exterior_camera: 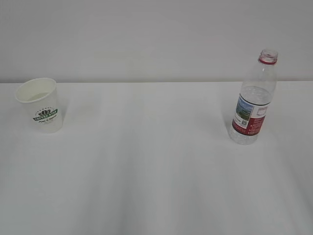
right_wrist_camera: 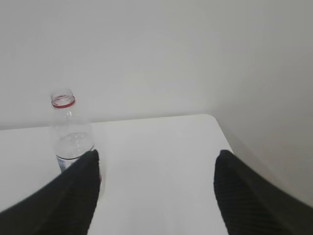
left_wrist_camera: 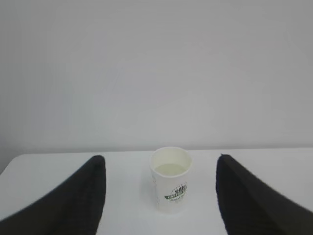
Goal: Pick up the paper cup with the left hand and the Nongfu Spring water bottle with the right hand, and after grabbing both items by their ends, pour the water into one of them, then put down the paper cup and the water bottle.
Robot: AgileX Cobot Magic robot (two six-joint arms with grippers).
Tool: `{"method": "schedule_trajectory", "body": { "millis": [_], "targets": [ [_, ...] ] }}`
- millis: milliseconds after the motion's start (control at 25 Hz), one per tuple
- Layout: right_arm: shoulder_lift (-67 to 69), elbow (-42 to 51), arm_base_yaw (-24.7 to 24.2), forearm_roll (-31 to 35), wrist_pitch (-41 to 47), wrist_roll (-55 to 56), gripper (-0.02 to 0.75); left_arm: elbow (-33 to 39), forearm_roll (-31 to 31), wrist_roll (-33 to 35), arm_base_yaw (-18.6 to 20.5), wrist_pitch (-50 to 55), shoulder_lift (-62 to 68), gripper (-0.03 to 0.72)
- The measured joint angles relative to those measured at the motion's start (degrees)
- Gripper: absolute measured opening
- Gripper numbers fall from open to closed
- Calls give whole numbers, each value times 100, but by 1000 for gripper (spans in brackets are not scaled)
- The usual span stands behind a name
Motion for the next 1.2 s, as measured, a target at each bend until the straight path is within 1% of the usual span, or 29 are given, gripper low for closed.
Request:
{"method": "schedule_trajectory", "body": {
  "millis": [160,440,600,680,840,960,1040,1200],
  "targets": [
    [-235,-302,0,-46,858,0,548,-538,0,40,0,957,-25,505],
    [-412,-1011,0,-48,2638,-169,548,-1355,0,199,0,2299,-39,501],
    [-417,-1448,0,-48,3656,-232,548,-1654,-12,206,0,3367,-52,499],
    [-426,-1612,0,-37,4051,-241,548,-1693,-36,206,0,3762,-58,499],
    [-426,-1736,0,178,4346,-255,548,-1696,-227,219,0,4442,-58,499],
    [-453,-1736,0,579,4369,-255,548,-1696,-406,219,0,4782,-58,498],
    [-531,-1736,0,754,4369,-267,548,-1696,-420,219,0,4929,-58,498],
    [-851,-1736,0,780,4388,-401,548,-1672,-428,219,0,5061,-58,498]
  ]
}}
